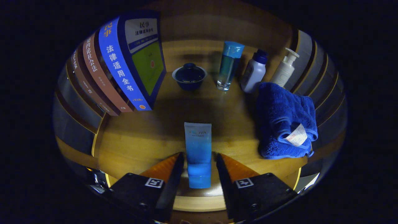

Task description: Pull open the drawer, take out the items inside it, and place them on the countertop above the cabinet.

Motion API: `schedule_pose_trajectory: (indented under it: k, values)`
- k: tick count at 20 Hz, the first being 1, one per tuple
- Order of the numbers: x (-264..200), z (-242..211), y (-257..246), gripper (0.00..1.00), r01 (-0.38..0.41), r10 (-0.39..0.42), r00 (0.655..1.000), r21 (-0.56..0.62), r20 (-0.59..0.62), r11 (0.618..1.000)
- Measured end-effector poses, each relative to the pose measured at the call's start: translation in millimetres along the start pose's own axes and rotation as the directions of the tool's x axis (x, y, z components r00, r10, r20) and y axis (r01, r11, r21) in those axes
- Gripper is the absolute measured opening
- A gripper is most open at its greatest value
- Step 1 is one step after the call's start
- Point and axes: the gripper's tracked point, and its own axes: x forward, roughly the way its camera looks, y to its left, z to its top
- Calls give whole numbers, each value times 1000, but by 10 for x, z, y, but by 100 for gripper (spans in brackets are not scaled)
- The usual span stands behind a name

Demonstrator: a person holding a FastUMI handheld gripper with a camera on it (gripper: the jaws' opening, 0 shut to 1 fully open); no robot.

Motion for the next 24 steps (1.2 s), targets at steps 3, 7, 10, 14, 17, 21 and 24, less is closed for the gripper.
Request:
schedule_pose_trajectory:
  k: [3, 7, 10, 14, 17, 21, 24]
  values:
    - [-103, 87, 52, 88, -36, 33, 997, 48, 68, 998]
    - [-250, 23, -55, 100, 22, -24, 996, 28, 83, 999]
    - [-440, 47, -12, 100, 4, -17, 987, 82, 158, 997]
    - [-854, -4, -125, 100, 68, -85, 959, 71, 269, 995]
    - [-1181, -63, -176, 100, 94, -119, 927, 85, 356, 992]
    - [-1718, -127, -190, 100, 78, -130, 854, 124, 504, 989]
    - [-2179, -268, -251, 100, 74, -150, 775, 148, 614, 986]
